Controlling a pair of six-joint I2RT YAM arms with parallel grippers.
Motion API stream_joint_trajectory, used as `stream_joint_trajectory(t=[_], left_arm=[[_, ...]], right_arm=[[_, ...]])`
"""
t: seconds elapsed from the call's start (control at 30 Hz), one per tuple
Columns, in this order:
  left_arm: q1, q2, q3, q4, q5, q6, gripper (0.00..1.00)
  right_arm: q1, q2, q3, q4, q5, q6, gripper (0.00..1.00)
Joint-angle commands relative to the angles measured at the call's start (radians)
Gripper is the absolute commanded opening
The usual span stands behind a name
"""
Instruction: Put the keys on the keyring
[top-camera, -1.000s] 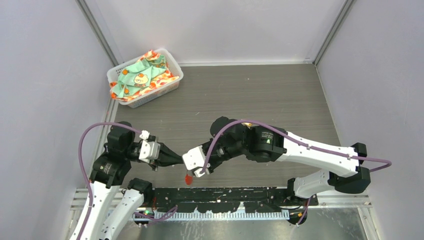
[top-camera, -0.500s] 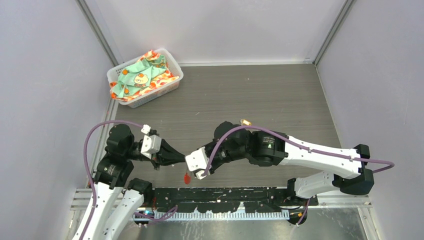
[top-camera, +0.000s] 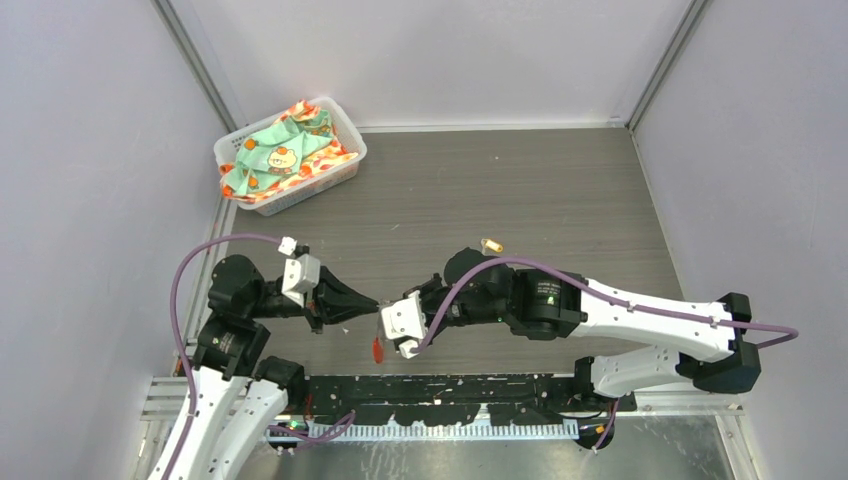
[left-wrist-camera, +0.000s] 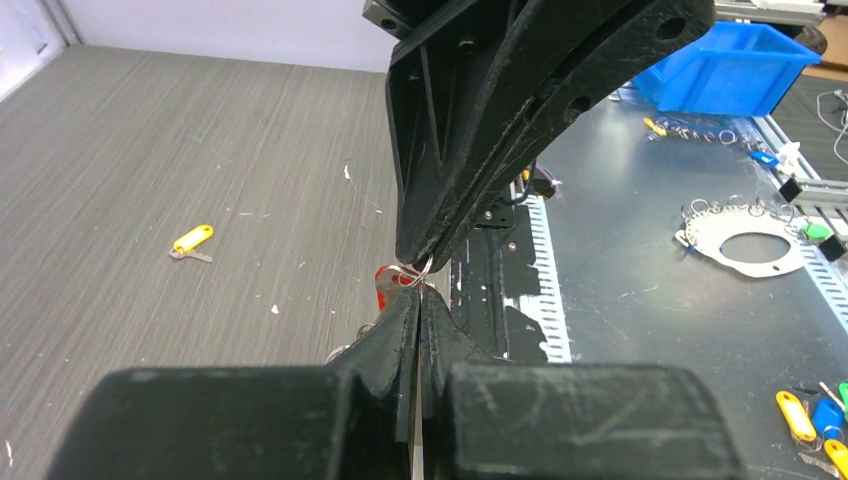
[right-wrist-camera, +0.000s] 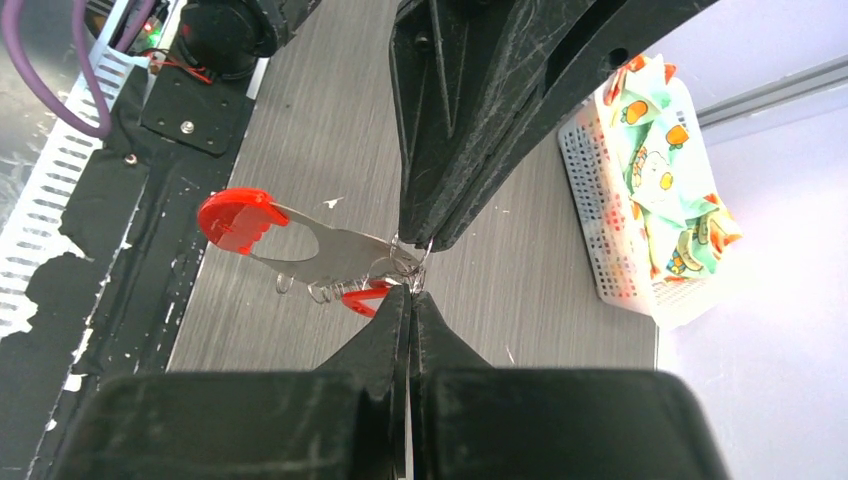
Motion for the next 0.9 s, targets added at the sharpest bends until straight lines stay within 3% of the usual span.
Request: stream_joint_trajectory(t=[0.0,0.3,0.87], left_arm=[[0.001,-0.015,-0.015,0.156,-0.073,-0.093,0.00],[0.001,0.061,0.016,0.281,0.010,-0.139,0.00],[0.001,0.080,0.043,0.297,0.083,-0.118,0.00]], right_arm=[[0.010,-0.038,-0.019,0.055,0.022,0.011,0.01],[0.014,-0.051,-0.033,0.055,0.006,0.025,0.01],[0.016,-0.073,-0.053,0.033,0.008,0.045,0.01]])
